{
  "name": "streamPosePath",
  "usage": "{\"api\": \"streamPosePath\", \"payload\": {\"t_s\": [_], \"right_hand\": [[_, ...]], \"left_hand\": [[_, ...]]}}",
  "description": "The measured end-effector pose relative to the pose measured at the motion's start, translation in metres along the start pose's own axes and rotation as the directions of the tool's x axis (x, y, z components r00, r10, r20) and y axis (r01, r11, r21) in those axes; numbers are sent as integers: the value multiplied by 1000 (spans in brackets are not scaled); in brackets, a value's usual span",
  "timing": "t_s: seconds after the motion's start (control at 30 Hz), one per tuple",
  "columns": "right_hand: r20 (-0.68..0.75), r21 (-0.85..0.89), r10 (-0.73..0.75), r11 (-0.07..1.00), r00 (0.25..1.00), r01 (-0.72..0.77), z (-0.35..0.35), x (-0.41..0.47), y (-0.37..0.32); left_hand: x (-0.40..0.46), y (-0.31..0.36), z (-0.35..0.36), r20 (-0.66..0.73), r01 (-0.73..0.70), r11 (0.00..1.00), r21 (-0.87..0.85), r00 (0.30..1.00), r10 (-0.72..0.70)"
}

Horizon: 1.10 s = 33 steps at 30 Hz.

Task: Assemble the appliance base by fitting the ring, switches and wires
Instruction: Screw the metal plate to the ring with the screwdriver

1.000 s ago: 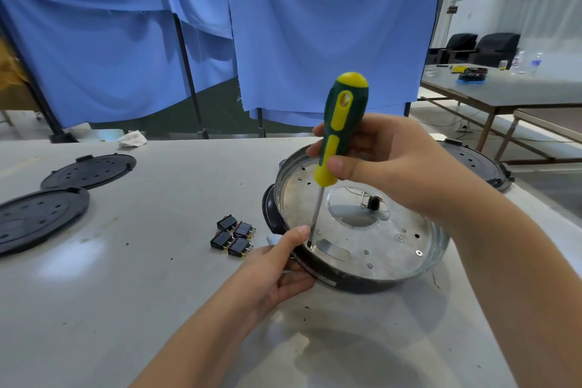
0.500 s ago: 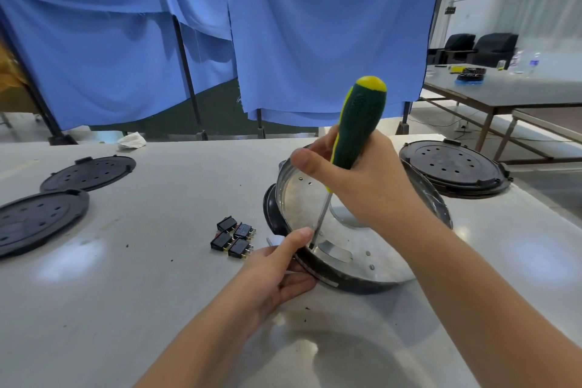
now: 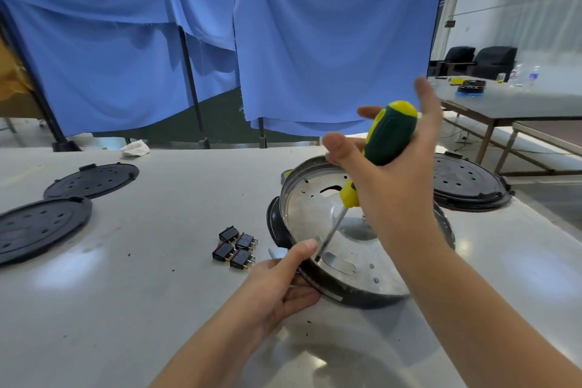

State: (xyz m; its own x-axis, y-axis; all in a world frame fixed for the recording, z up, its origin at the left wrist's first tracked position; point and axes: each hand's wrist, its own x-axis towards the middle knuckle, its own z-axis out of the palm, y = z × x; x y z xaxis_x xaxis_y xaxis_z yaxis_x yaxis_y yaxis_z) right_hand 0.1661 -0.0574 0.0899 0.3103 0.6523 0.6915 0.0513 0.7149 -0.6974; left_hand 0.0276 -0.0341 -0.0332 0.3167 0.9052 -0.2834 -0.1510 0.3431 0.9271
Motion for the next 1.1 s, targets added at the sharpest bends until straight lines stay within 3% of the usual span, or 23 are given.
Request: {"api": "streamPosePath", "payload": {"t_s": [0.1,0.17,0.3,0.43,0.5,0.6,0.63,0.67,0.77,0.83,0.93,0.97,1.1], "right_hand": [[22,-251,-285,926,958,281,-3,0,2],[113,-384,-313,861,943,332,-7,3,1],[267,-428,-124,873,955,234,-20,16,-8],[463,-527,58,820,885,222,-25,41,-27],[523,-680,86,641,848,355,-19,52,-39],[596,-800,90,148,798,581,-5,58,-53],[619,-785,105,68,779,615,0,58,-56],[640,-768,146,75,754,637,3,58,-59],[681,-732,351,356,643,581,10,59,-72],[694,-719,379,327,612,613,13,61,-80],[676,-702,343,30,653,711,16,63,-83],[655,-713,362,6,664,701,15,64,-82],[617,-776,497,256,611,576,15,68,-81]], "left_hand": [[0,-1,0,26,0,1000,18,1000,0],[-1,0,0,32,7,1000,25,999,-8],[-2,2,2,9,37,999,1,999,-37],[-4,3,3,-7,38,999,-23,999,-38],[-4,2,4,-10,40,999,-26,999,-40],[-6,2,4,-11,42,999,-13,999,-42],[-6,2,3,-8,45,999,-13,999,-45],[-5,2,3,-6,47,999,-13,999,-47],[-6,2,3,-6,45,999,-13,999,-45],[-6,2,3,-7,43,999,-9,999,-43],[-6,2,2,-3,45,999,-9,999,-45],[-6,2,2,-1,46,999,-10,999,-46],[-6,2,3,6,52,999,-8,999,-52]]}}
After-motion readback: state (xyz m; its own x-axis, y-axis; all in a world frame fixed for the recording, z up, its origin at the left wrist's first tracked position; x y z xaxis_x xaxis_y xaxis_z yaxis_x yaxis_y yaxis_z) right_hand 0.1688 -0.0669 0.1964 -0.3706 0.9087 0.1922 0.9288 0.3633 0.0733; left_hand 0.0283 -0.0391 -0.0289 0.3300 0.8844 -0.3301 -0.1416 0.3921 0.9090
